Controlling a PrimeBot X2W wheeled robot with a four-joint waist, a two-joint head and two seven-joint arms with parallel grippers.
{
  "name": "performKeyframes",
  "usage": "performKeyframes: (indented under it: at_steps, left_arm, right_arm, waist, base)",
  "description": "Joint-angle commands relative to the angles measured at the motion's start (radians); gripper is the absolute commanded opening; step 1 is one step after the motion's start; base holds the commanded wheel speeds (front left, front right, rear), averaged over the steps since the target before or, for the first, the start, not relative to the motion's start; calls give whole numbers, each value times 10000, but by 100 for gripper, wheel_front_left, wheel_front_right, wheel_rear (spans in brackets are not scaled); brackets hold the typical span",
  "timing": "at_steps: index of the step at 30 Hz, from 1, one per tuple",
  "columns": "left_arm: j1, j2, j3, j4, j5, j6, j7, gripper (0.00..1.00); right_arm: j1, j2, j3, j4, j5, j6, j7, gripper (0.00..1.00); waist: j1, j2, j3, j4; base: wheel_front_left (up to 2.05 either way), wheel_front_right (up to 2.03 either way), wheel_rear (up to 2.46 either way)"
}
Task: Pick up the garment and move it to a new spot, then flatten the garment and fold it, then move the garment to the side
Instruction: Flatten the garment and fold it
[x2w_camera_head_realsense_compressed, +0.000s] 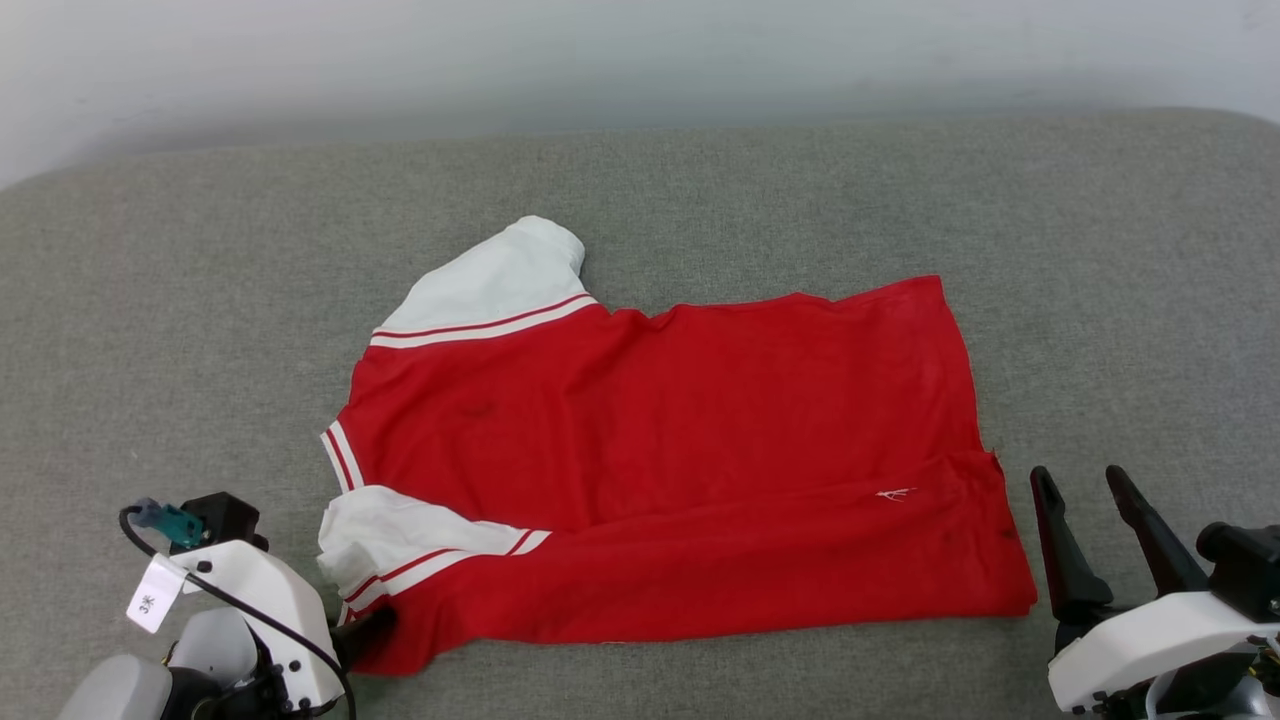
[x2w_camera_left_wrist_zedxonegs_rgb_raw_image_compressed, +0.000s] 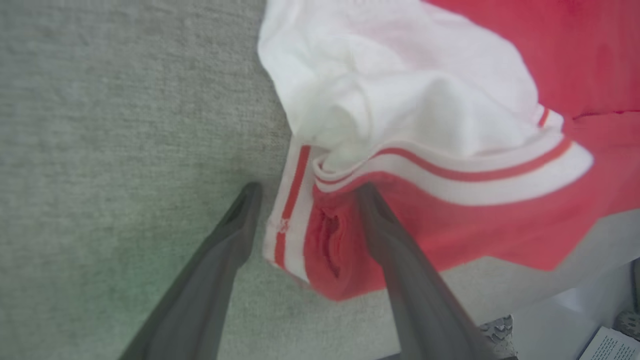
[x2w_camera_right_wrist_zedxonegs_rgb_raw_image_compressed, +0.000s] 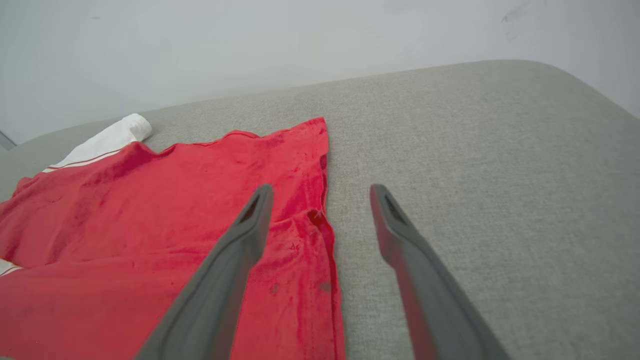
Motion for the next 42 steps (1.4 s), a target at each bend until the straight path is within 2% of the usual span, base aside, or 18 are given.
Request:
performKeyframes:
  at_steps: [1,2,3,4,5,8,13,20,26,32,37,38,39,40,41,42]
  left_arm:
    - [124,-368,-319,413,-45,-78,55,100]
    - [144,-478,-420,587,-91,-138,101,100]
    - [148,-598,-521,735,-120,-208,122,92]
    - [132,-712,-628,857,-119,-298,96,22]
    - [136,-827,-707,951,-173,-378,123,0]
    - [46,-944,-803,1069,-104,-568,-53,0]
    - [-60,-694,-666,764,199,-663,-584,0]
    - [37,-148,-439,-415,652,-470,-1108,0]
    - [28,140,-424,-1593,993,-209,-1116,0]
    - [-185,186,-491,-2256,1164,-69,-1042,0]
    - [-312,139,-542,-2412,1206,-24,-1069,0]
    - [-316,114,-555,-2412,1195,-33,-1084,0]
    - [-310,98,-562,-2397,1182,-45,-1096,0]
    - [-307,87,-569,-2379,1177,-54,-1122,0]
    - [-303,72,-573,-2360,1172,-63,-1140,0]
    - [-295,53,-577,-2342,1161,-71,-1167,0]
  right_arm:
    - [-99,6,-16,37,30,-8,13,100]
    - [-121,-9,-25,53,50,-8,12,100]
    - [-141,-25,-55,81,84,-8,32,100]
    - [-146,-43,-89,106,107,-8,67,100]
    - [-146,-74,-127,104,120,-8,100,100]
    - [-66,-152,-292,64,176,-8,229,100]
    - [146,-284,-613,86,329,-8,832,100]
    - [450,-792,-707,377,1000,-8,3560,100]
    - [-6,-1361,-198,398,1432,-8,5468,100]
    - [-889,-1679,530,1026,1571,-8,6118,100]
    - [-1368,-1749,1231,2106,1777,-6,6684,100]
    - [-1376,-1739,1390,2347,1876,-6,6880,95]
    - [-1358,-1713,1524,2527,1960,-6,6994,41]
    - [-1370,-1700,1654,2696,2047,-5,7111,9]
    - [-1383,-1696,1745,2820,2138,-5,7182,0]
    - [-1404,-1719,1789,2910,2183,-3,7199,0]
  waist:
    - [1,-1,57,-20]
    - [1,-1,81,-23]
    - [1,-1,96,-23]
    - [1,-1,103,-15]
    - [1,-1,103,-2]
    - [1,-1,36,64]
    - [1,-1,-279,230]
    - [1,-1,-666,442]
    - [1,-1,-484,614]
    - [1,-1,-6,749]
    - [1,-1,318,801]
    - [1,-1,358,819]
    - [1,-1,386,830]
    - [1,-1,406,833]
    - [1,-1,421,833]
    - [1,-1,428,829]
  base:
    - [0,0,0]
    - [0,0,0]
    - [0,0,0]
    - [0,0,0]
    - [0,0,0]
    - [0,0,0]
    - [0,0,0]
    - [0,0,0]
    - [0,0,0]
    - [0,0,0]
    - [0,0,0]
    - [0,0,0]
    - [0,0,0]
    - [0,0,0]
    - [0,0,0]
    - [0,0,0]
